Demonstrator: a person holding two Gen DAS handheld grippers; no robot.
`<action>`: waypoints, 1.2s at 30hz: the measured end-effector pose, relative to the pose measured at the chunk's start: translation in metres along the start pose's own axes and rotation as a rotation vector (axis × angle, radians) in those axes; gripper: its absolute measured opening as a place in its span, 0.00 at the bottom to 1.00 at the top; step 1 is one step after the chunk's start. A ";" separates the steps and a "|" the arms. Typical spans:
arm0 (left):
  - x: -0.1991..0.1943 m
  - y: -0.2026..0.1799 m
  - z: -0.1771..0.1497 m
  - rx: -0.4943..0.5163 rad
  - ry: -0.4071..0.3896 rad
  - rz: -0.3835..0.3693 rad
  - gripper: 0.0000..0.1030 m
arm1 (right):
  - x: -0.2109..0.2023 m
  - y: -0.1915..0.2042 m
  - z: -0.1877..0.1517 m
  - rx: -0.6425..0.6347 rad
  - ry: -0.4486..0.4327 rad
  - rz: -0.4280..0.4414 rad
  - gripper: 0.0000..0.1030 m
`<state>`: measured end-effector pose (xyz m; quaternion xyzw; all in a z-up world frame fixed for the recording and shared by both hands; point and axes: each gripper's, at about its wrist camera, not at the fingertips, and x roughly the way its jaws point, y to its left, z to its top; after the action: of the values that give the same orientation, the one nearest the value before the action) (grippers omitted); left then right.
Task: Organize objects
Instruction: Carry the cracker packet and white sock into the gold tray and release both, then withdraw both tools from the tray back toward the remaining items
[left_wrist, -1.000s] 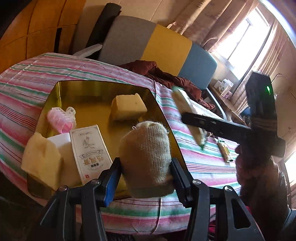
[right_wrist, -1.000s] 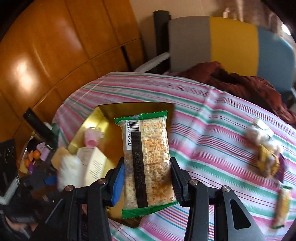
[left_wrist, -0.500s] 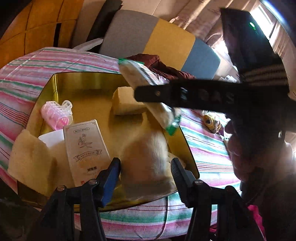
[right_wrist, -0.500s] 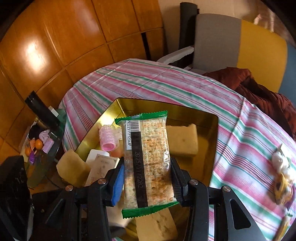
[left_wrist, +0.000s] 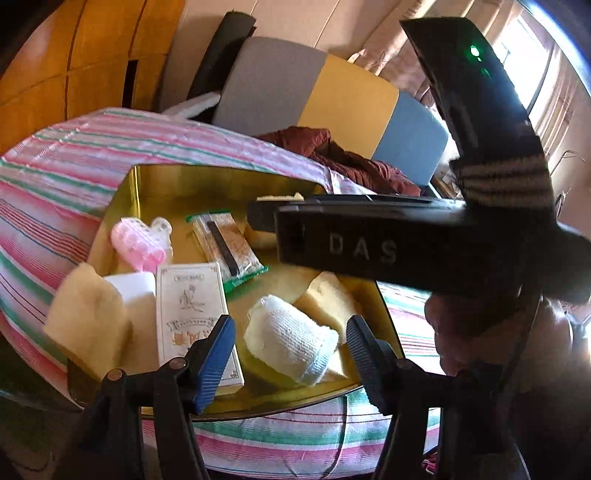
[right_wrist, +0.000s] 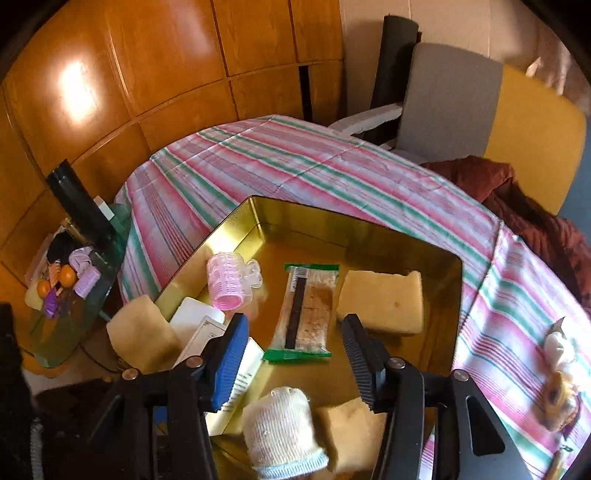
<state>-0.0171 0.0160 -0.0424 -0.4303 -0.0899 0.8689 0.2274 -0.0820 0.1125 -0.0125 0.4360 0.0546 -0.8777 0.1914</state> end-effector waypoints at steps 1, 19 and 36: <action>-0.002 -0.001 -0.001 0.002 -0.004 0.004 0.61 | -0.003 0.001 -0.001 -0.004 -0.008 -0.014 0.56; -0.027 0.012 0.001 -0.025 -0.078 0.123 0.61 | -0.053 0.016 -0.019 -0.021 -0.140 -0.182 0.75; -0.037 0.004 0.004 0.011 -0.104 0.193 0.61 | -0.070 0.008 -0.038 0.007 -0.173 -0.249 0.79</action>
<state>-0.0021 -0.0052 -0.0150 -0.3901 -0.0549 0.9083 0.1404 -0.0126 0.1349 0.0195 0.3491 0.0883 -0.9292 0.0834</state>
